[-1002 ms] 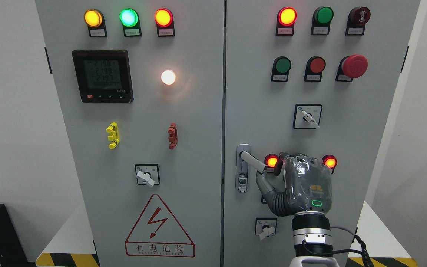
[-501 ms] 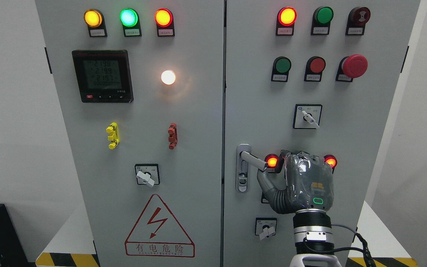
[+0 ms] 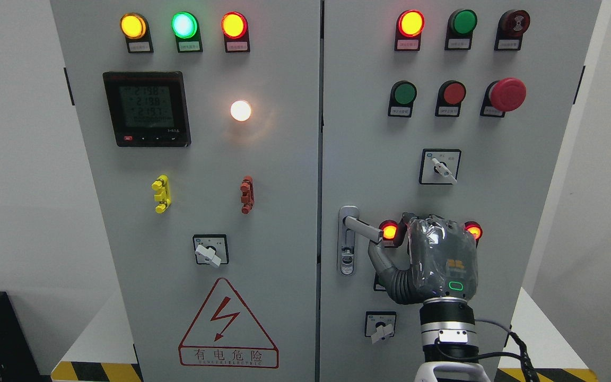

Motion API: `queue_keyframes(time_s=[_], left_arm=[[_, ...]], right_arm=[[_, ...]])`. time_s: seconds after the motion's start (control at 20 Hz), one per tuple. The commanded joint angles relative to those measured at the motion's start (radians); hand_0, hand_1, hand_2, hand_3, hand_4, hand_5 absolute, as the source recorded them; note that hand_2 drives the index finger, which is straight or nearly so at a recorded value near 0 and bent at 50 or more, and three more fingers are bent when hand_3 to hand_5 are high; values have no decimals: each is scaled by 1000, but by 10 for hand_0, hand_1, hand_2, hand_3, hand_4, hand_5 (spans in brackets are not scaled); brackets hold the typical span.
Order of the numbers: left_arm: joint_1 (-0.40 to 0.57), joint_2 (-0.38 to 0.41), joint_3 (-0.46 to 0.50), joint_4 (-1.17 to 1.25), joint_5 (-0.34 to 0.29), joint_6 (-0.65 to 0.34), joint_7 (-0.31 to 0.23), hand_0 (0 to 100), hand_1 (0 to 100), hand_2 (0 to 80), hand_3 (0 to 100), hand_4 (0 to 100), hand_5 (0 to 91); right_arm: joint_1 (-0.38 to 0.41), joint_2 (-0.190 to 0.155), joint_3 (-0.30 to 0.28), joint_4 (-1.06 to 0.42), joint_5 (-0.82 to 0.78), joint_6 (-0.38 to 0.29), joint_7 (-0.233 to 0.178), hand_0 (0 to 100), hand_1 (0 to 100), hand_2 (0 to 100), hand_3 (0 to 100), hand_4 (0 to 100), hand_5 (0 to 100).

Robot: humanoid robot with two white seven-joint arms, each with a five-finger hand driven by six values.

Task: Release door handle

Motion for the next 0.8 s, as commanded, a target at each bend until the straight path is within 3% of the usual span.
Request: queue_keyframes(time_s=[0.0,0.75], left_arm=[[0,1,0,0,0,2,0,0,0,44,105,3,0],[0,-1,0,0,0,0,0,0,0,44,108,3,0]], right_arm=[[-4,0,-1,1,-8,-1,-2,472,400,678,896,701,622],[2,0,1,-2,-10,-6,-2,474,397,678,896,698,623]])
